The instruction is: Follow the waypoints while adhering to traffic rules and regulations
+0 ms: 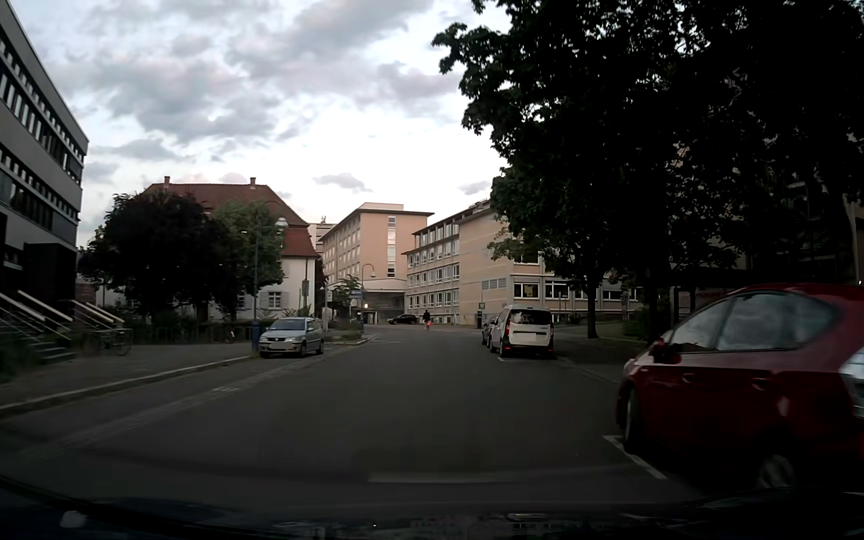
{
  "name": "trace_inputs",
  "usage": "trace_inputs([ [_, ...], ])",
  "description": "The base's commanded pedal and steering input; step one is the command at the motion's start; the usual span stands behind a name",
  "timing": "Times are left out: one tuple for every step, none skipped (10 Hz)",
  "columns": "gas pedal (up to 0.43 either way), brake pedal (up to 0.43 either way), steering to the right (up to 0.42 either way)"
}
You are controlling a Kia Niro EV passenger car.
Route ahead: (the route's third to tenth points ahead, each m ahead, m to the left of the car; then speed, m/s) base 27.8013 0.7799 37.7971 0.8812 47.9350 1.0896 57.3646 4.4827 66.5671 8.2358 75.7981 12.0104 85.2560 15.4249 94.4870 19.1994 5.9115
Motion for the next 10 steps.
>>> trace_inputs([
  [0.197, 0.000, 0.017],
  [0.197, 0.000, 0.006],
  [0.197, 0.000, 0.001],
  [0.197, 0.000, -0.004],
  [0.197, 0.000, -0.010],
  [0.197, 0.000, -0.011],
  [0.197, 0.000, -0.011],
  [0.197, 0.000, -0.011],
  [0.197, 0.000, -0.011],
  [0.197, 0.000, -0.011],
])
